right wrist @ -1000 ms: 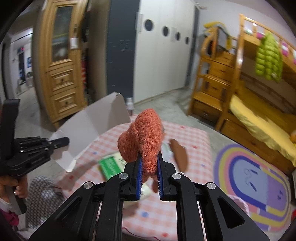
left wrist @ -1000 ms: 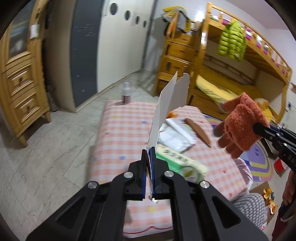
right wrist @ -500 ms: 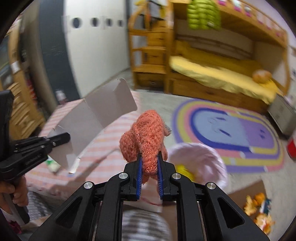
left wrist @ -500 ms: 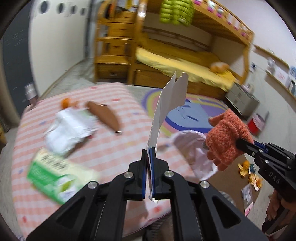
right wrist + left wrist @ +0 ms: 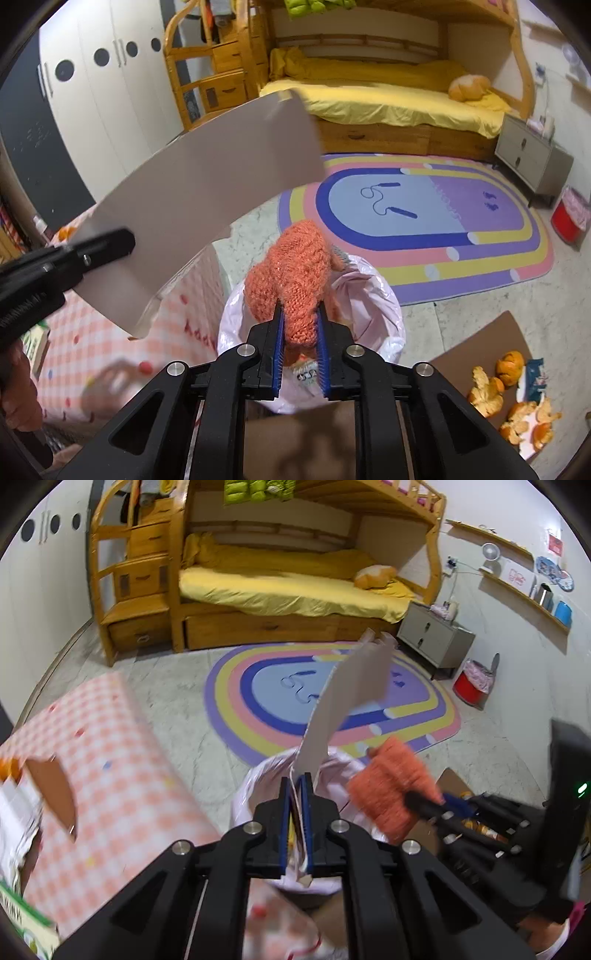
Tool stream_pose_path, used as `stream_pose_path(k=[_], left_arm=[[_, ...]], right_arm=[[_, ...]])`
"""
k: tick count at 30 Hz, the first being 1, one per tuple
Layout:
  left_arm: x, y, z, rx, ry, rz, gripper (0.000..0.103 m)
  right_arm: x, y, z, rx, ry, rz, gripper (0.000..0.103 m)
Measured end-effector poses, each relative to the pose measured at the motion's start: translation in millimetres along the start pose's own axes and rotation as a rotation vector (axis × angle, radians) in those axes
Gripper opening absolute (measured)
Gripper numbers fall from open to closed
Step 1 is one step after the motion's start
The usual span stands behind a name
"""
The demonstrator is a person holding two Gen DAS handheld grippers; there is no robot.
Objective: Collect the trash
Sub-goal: 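Carry cardboard and glove over the bin and open both grippers, then lower the left gripper onto the green medicine box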
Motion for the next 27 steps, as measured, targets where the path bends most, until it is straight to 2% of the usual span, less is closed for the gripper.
stream_pose_path(k=[1, 2, 3, 4, 7, 14, 21, 24, 27], left_arm=[[-3.1, 4.6, -1.1, -0.003, 0.0, 0.001, 0.032], [-3.9, 6.4, -1.5, -0.001, 0.0, -0.002, 0.046], [-2.3, 7.1, -0.3, 0.004, 0.003, -0.016, 0.059], [0.8, 6.6, 1.3, 0.008, 0.009, -0.032, 0.06], [10.2, -0.3, 14.8, 0.023, 0.062, -0.042, 0.06], [39.9, -39.6, 70.3, 0.135, 0.167, -0.034, 0.06], [62.0, -77.2, 112.5, 0.224, 0.213, -0.011, 0.068], [74.3, -96.7, 130.7, 0.26, 0.25, -0.019, 0.075], [92.0, -122.3, 154.1, 0.305, 0.293, -0.039, 0.076]], right_arm=[[-6.5, 2.0, -1.7, -0.012, -0.001, 0.005, 0.019], [-13.4, 3.6, -5.3, -0.021, 0.0, 0.012, 0.033], [-20.8, 4.3, -8.0, -0.031, 0.002, 0.025, 0.058], [-25.2, 4.6, -11.6, -0.042, -0.003, 0.03, 0.065], [-26.3, 0.4, -17.1, -0.057, -0.006, 0.035, 0.066], [6.0, -5.1, -19.0, -0.084, 0.01, -0.015, 0.063], [46.2, -8.2, 28.2, -0.018, 0.043, -0.084, 0.064], [52.6, -11.7, 63.3, 0.052, 0.069, -0.083, 0.064], [52.9, -13.9, 95.0, 0.117, 0.089, -0.074, 0.064]])
Point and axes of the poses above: each gripper's, at about its wrist camera, not at the fingertips, and x roughly against the way its jaws point, z to its left, y to its top, the point moved 9 cm from there along -x, roughly the way its jaws point, and after that the axes turned 14 degrees about z, right-handed, at the moved point
